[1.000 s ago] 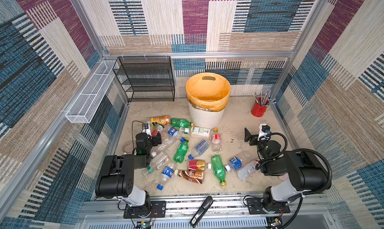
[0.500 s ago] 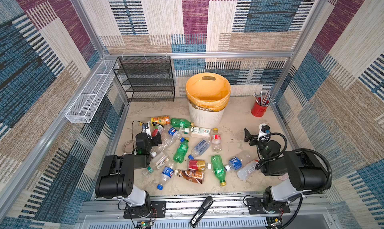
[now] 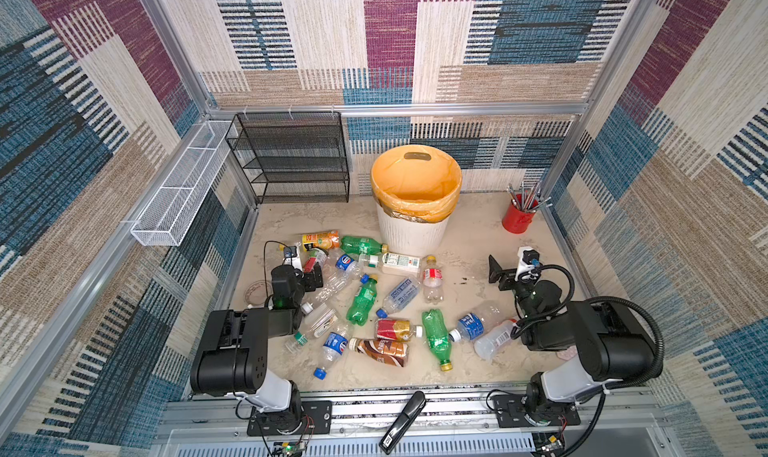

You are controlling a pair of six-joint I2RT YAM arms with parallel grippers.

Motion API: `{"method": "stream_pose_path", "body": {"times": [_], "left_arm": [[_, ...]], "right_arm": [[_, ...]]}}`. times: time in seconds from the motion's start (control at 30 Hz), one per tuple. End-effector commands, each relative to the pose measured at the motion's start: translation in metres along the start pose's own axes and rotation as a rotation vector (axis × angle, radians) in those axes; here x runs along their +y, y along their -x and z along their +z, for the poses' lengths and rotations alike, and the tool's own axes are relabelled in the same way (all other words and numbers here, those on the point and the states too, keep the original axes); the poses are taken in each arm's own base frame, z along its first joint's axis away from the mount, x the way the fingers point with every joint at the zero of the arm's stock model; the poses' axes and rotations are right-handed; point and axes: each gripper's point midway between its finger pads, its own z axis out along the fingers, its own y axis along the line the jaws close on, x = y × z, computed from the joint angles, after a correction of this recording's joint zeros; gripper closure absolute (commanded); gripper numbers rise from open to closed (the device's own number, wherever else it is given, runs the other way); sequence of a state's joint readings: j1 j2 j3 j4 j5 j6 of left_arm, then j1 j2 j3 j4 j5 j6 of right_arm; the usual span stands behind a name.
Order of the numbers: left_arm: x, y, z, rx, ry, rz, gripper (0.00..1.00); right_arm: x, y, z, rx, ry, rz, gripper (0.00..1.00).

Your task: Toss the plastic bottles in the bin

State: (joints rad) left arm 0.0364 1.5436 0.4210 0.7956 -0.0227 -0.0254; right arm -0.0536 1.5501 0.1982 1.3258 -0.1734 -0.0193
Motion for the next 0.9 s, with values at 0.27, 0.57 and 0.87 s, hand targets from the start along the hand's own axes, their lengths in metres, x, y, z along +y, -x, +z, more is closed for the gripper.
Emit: {"method": "stream_pose_path", "body": {"times": [0.27,0.57,0.87], "left_arm": [[0.008,0.023,-0.011,-0.047,0.038,-0.017,0.06],[0.016,0.095,-0.084,-0.101,0.084,-0.105,0.18],[-0.007,0.108,-0.169,0.294,0.038,-0.526,0.49]], "right_arm": [[-0.014,0.019,-0.01,-0.065,-0.088,0.026,0.0],[-0.027,0.103,-0.021,-0.033,-0.183,0.219,0.14],[0.011,0.13,-0.047,0.325,-0.2,0.758,0.21]]}}
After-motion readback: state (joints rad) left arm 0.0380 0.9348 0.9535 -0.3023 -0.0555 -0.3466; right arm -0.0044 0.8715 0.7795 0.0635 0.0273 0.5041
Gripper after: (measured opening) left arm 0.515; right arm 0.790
